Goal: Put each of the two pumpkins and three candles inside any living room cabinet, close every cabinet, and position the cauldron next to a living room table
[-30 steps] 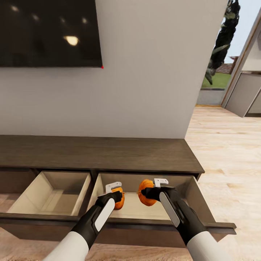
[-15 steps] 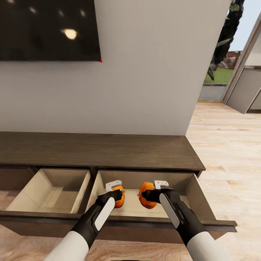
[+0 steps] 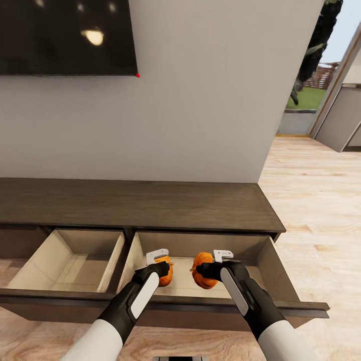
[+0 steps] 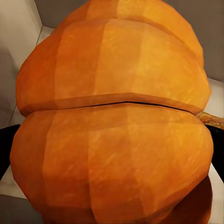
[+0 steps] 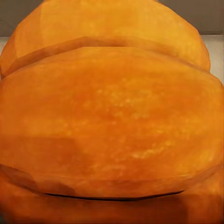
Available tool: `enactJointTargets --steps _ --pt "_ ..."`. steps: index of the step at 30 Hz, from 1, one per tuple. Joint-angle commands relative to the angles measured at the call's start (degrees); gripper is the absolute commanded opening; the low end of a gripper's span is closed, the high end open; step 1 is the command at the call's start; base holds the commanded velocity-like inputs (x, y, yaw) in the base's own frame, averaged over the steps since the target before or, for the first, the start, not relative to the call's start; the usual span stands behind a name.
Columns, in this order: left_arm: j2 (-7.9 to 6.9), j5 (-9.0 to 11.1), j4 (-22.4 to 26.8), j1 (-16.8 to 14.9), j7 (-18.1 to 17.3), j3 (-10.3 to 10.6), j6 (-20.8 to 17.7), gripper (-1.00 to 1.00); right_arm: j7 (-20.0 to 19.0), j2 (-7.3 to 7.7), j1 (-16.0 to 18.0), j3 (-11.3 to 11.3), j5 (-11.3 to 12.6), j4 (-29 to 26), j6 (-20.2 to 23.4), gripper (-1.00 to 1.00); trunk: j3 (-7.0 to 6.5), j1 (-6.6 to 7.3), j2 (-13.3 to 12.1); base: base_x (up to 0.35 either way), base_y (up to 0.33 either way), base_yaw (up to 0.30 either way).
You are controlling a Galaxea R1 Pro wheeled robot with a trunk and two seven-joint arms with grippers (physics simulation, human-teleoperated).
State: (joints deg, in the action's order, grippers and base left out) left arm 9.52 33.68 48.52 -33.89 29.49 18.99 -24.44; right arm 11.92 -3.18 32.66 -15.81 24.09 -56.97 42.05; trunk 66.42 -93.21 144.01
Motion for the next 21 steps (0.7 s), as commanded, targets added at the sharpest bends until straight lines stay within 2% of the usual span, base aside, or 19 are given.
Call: enactJointTargets --steps 1,3,4,10,11,21 --pt "-0.03 0.5 0.1 0.0 0.5 0.2 -0.1 -1.0 0.6 0.02 0.0 -0.1 0.6 -0.1 0.1 -1.0 0.05 0.01 0.0 0.0 0.0 0.0" --pt "-0.03 0.5 0.2 0.0 0.5 0.2 -0.1 -1.0 0.6 0.02 0.0 -0.1 0.6 -0.1 0.1 -1.0 0.05 0.01 0.0 0.0 0.0 0.0" --pt "-0.03 0.5 0.2 0.0 0.5 0.2 -0.1 -1.0 0.6 0.02 0.0 -0.1 0.6 -0.1 0.1 1.0 0.05 0.01 0.0 0.0 0.0 0.0" --pt "-0.03 0.5 0.3 0.0 0.6 0.2 -0.1 -1.0 0.6 0.02 0.0 -0.1 0.6 -0.1 0.1 1.0 0.05 0.01 0.0 0.0 0.0 0.0" --pt "-0.03 0.5 0.3 0.0 0.6 0.2 -0.1 1.0 0.6 0.02 0.0 -0.1 0.6 -0.1 0.1 1.0 0.05 0.01 0.0 0.0 0.0 0.0" --pt "-0.03 0.6 0.5 0.0 0.6 0.2 -0.1 1.0 0.6 0.02 0.0 -0.1 0.6 -0.1 0.1 1.0 0.05 0.01 0.0 0.0 0.0 0.0"
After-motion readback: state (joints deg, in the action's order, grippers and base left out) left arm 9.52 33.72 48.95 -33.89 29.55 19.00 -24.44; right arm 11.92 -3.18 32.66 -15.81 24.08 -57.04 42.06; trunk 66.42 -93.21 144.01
